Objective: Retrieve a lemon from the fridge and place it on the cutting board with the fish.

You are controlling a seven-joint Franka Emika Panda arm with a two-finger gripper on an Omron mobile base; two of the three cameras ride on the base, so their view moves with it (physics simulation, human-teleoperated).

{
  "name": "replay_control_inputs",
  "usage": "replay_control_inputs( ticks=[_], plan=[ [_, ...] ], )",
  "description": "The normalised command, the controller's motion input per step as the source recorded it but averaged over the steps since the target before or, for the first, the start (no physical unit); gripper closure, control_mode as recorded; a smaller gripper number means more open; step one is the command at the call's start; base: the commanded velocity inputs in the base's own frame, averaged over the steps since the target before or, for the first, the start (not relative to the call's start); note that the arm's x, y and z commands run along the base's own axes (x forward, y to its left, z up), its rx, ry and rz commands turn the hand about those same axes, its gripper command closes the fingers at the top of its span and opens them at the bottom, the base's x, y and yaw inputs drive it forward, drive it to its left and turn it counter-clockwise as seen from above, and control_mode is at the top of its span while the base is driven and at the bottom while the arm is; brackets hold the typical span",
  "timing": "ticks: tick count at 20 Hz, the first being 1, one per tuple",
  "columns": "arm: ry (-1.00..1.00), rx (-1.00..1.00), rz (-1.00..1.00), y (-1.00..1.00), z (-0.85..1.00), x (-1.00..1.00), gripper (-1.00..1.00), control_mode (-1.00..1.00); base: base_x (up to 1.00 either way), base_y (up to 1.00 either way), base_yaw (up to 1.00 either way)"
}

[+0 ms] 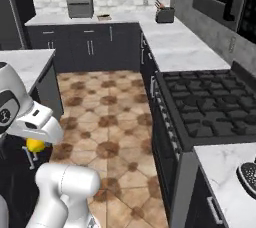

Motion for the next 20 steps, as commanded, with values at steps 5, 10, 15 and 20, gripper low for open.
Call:
replay_control_inputs(
  ticks=[5, 10, 15, 20],
  plan=[
    [0.00, 0.00, 0.00, 0.00, 0.00, 0.00, 1.00, 1.00, 0.82, -0.35, 0.57],
    [0.00, 0.00, 0.00, 0.00, 0.00, 0.00, 1.00, 1.00, 1.00, -0.65, -0.02],
    [0.00, 0.00, 0.00, 0.00, 0.00, 0.00, 1.00, 1.00, 0.99, 0.20, -0.35],
    [0.00, 0.00, 0.00, 0.00, 0.00, 0.00, 1.00, 1.00, 0.70, 0.73, -0.24]
  ],
)
